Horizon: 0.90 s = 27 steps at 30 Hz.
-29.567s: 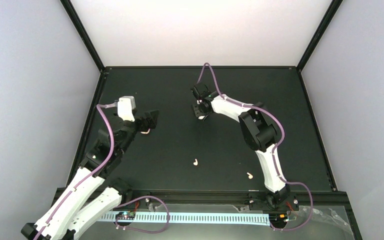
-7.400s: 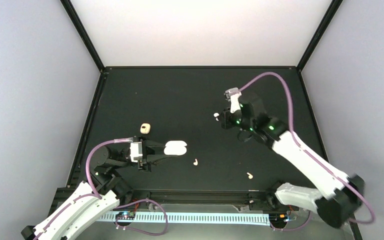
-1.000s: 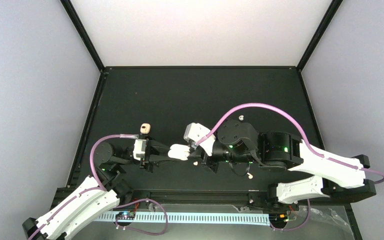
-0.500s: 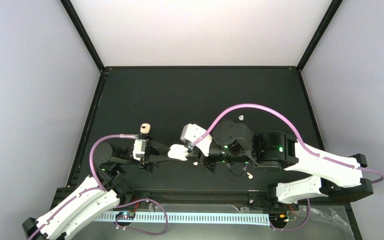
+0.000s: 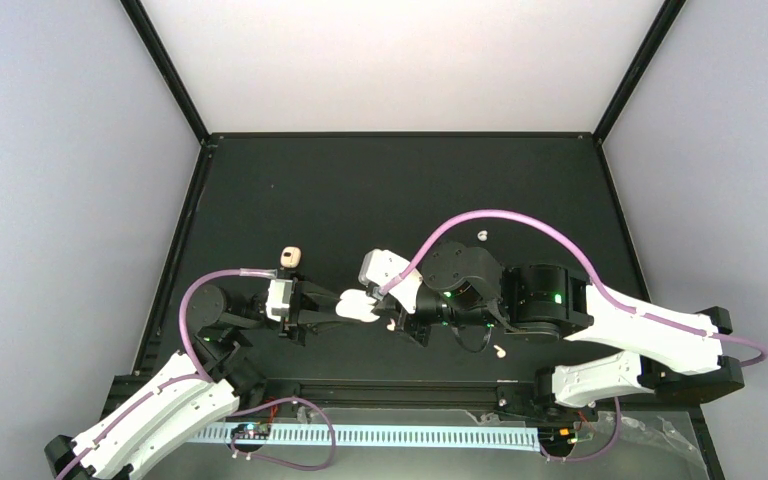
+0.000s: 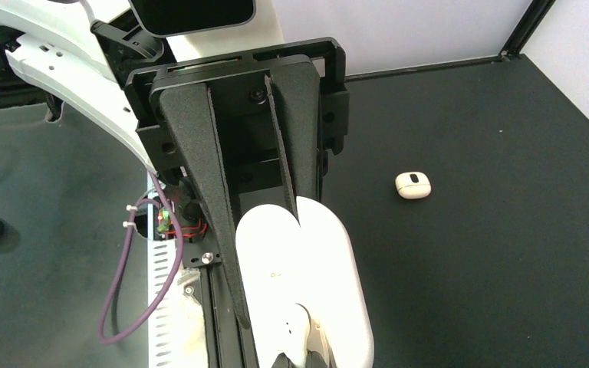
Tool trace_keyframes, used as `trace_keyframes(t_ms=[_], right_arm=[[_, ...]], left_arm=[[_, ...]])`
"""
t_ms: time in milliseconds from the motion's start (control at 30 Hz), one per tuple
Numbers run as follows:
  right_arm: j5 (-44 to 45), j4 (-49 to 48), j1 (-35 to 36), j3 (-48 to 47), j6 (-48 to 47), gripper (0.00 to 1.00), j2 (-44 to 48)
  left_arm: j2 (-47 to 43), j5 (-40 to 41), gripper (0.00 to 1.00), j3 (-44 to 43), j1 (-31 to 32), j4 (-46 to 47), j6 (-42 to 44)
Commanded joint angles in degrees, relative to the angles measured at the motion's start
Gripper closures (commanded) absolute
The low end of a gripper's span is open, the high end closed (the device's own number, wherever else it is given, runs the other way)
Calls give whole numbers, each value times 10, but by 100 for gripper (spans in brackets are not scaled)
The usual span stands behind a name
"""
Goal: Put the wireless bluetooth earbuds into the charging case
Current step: Adjust the earbud with the charging case.
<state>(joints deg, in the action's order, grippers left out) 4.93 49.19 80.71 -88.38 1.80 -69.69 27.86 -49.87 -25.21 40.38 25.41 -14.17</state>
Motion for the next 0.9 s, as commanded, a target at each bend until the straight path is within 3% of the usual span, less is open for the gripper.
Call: trace_keyframes(t_ms=[0,867], right_arm=[[14,13,1,-16,-7,99,-3],[-12,81,2,-66,-42,99,-55]], left_arm=[[1,-12,98,-5,5,15,4],[2,-4,98,-15,9,34,-2]])
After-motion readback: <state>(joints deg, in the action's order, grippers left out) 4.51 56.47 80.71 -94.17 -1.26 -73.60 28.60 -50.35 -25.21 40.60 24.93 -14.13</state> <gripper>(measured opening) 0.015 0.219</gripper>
